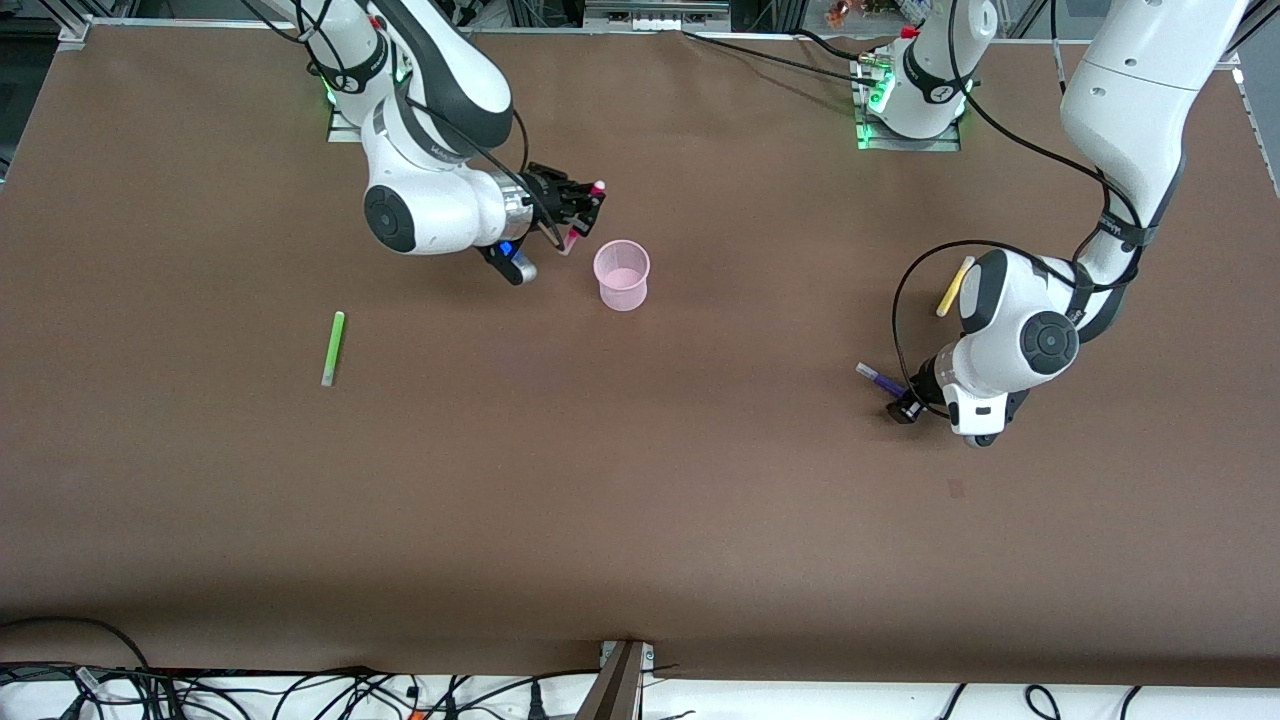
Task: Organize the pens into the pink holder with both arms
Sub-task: 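Lift the pink marker with the right gripper toward the pink holder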
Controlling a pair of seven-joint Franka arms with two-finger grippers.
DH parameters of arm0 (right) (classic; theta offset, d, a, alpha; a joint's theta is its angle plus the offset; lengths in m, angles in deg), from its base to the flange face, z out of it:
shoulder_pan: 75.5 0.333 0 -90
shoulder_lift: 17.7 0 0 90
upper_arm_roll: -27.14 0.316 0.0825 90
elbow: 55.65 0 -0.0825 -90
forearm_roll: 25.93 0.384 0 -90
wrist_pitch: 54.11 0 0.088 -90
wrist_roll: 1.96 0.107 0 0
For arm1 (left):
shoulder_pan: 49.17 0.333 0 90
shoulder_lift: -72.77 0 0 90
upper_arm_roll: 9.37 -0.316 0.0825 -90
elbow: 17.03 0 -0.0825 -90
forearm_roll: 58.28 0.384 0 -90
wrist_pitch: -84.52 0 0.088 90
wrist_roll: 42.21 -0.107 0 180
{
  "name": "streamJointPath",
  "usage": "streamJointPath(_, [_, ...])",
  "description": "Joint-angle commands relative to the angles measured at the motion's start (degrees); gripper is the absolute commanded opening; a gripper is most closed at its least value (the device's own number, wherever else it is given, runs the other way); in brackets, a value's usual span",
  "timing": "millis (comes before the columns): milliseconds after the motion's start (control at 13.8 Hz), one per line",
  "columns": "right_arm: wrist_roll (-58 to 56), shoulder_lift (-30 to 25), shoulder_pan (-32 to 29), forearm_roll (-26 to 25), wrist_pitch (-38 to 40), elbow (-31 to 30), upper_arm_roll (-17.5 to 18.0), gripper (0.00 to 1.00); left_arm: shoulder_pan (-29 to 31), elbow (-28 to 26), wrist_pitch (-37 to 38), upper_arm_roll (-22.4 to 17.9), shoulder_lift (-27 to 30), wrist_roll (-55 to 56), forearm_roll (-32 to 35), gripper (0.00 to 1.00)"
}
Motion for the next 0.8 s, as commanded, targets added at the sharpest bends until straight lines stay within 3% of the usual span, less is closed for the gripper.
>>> streamJointPath(0, [2.38, 0.88, 3.0, 3.93, -0.95, 1.64, 0.09, 0.0, 0.18, -0.01, -1.12, -0.17, -0.84, 1.13, 1.77, 0.6])
streamJointPath(363, [5.19, 7.38, 7.05, 3.86, -7.18, 7.09, 0.09, 0.0, 0.18, 0.08, -1.47, -0.34, -0.93, 1.13, 3.79, 0.07])
streamJointPath(435, [4.85, 8.17, 7.14, 3.59, -7.81, 7.18, 0.09, 0.0, 0.18, 0.08, -1.47, -0.43, -0.93, 1.13, 3.79, 0.0])
streamJointPath(725, [4.14, 10.46, 7.23, 1.4, -9.57, 7.27, 0.0, 0.0, 0.18, 0.52, -1.3, -0.34, -0.14, 1.31, 3.79, 0.0])
